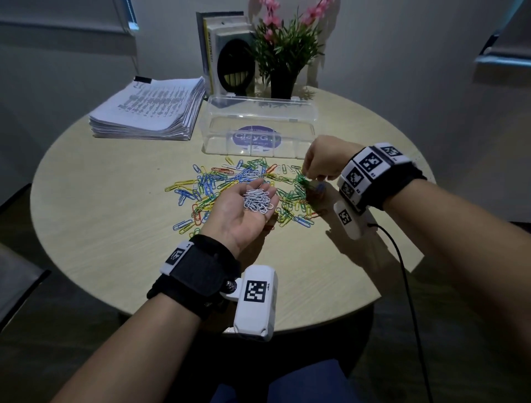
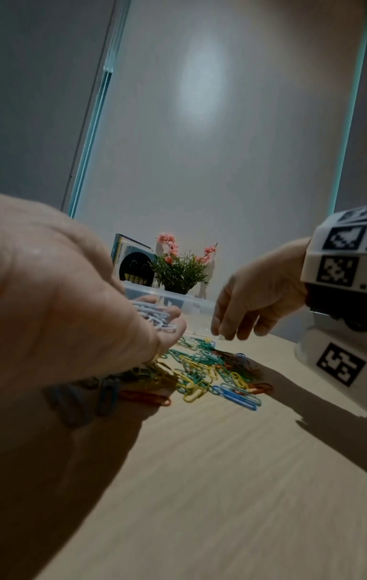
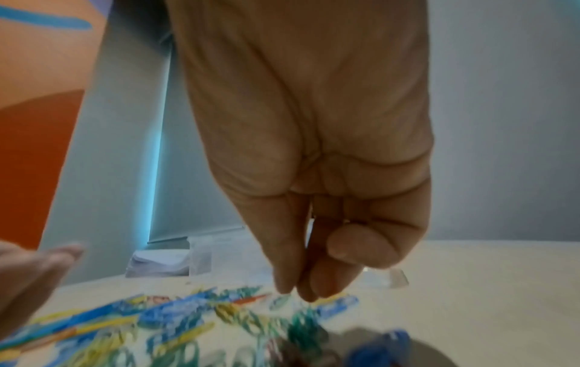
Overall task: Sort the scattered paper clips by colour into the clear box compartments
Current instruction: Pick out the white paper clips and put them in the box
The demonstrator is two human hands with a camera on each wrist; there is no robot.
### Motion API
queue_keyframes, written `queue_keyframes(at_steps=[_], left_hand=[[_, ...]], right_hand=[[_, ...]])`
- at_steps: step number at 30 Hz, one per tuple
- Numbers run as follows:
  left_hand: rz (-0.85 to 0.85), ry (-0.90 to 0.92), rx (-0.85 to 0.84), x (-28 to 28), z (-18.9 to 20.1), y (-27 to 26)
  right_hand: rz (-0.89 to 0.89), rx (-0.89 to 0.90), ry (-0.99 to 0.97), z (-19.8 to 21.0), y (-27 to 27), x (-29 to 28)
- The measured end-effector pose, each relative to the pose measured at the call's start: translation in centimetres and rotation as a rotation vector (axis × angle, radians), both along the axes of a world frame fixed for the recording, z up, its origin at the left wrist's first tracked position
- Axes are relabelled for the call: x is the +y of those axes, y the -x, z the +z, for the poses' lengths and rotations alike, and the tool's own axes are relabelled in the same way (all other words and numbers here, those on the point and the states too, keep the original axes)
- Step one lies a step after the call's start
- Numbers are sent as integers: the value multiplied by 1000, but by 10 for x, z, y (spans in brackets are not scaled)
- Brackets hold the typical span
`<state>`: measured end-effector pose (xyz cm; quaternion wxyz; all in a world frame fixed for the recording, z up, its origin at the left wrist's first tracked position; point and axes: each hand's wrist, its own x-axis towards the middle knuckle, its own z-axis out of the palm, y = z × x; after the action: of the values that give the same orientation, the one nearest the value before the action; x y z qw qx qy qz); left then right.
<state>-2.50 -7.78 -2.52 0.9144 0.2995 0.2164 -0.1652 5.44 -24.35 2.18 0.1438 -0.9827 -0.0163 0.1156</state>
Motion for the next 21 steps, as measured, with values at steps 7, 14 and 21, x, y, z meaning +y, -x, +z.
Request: queue_keyframes(at_steps=[7,14,21], left_hand=[[2,-10,4,3,-5,-2],[0,-7,10,4,-5,0],[3,-15,6,6,-3,2]], right_hand=[[-9,39,101,-18,-4,-8],[-26,25,157,-18,-4,-2],[-29,68,223,-23,-6,1]])
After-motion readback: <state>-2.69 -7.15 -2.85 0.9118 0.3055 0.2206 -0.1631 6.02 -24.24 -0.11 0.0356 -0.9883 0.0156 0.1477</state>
